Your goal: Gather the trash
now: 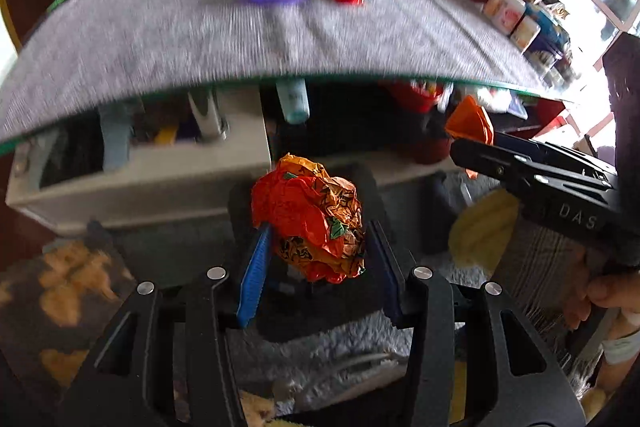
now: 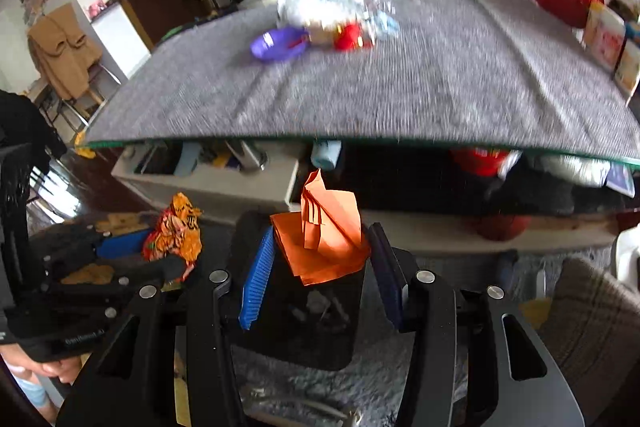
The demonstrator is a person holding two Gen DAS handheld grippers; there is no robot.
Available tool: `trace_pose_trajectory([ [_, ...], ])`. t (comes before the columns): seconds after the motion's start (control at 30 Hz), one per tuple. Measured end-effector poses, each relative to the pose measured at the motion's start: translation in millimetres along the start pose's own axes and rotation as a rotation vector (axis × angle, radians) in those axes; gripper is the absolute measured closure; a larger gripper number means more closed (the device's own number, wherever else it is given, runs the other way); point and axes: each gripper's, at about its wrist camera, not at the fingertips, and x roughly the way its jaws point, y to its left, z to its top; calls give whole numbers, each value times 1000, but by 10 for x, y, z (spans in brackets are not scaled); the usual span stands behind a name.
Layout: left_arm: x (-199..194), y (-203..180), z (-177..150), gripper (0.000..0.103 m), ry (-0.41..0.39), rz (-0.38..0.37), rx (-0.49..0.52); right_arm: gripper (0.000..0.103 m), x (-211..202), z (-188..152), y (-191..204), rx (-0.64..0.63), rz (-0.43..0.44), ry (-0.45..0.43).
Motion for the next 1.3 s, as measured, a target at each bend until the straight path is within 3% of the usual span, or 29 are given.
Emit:
trace_pose_trajectory([
  [0.43,550,60,-324,58,133,-18,-3,54,563,-241,-13,37,15,153],
  [0.6,600,109,-326,50,150,-22,-22,51,622,-226,-9,55,42,166],
  [0.67,609,127,-321,42,154,-14,-27,36,617,-207,-14,60,42,162],
  [0.73,598,153,-306,39,154,-2,-32,30,599,-180,-31,64,29,153],
  [1.0,449,231,-176,13,117,62,-44,22,436,-23,-222,103,-25,110],
  [1.07,404,228,-138,10,108,73,-40,13,380,16,-260,114,-32,94],
  [1.3,75,201,149,8,27,82,-27,13,59,330,-333,107,-43,2],
])
